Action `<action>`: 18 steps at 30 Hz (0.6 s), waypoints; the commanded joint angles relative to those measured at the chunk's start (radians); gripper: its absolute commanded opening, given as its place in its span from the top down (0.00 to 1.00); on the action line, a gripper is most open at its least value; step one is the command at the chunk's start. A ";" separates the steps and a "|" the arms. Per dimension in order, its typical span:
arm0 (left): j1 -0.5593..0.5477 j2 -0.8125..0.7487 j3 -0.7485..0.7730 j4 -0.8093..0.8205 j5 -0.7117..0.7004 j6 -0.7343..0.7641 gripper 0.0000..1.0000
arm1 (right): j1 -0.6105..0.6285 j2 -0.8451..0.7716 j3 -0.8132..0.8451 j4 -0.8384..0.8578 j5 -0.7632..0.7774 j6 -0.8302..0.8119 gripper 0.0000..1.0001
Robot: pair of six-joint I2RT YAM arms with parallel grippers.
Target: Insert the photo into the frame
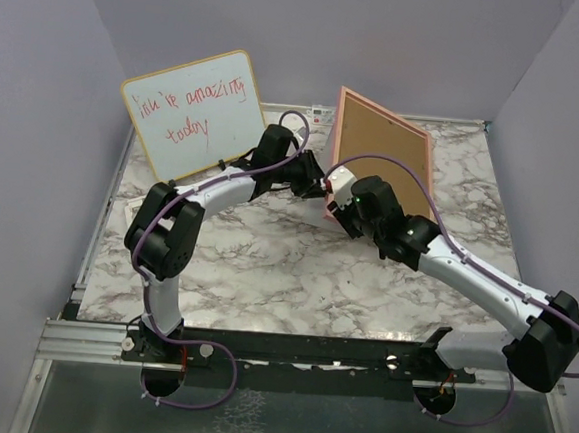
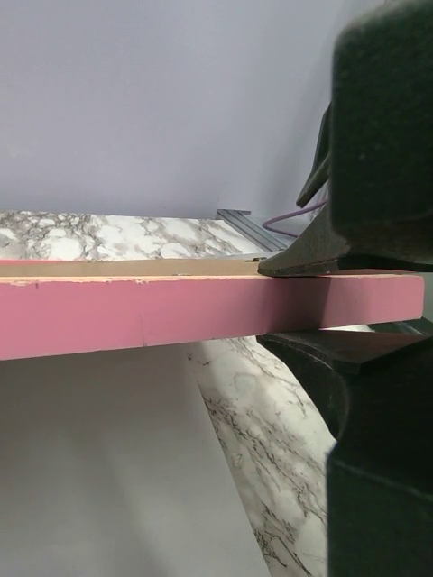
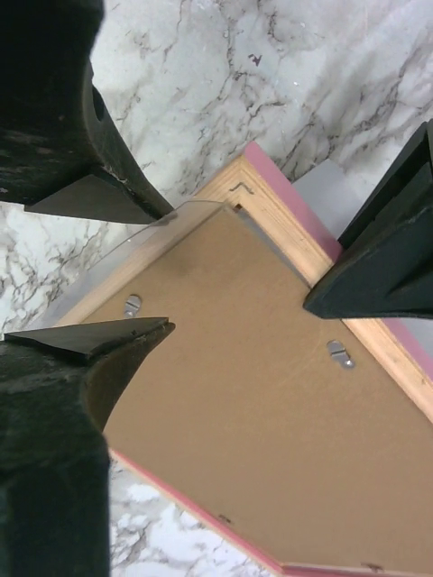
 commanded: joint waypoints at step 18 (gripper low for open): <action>0.020 0.038 0.039 -0.071 0.043 0.062 1.00 | -0.023 -0.099 -0.241 0.358 0.096 -0.199 0.65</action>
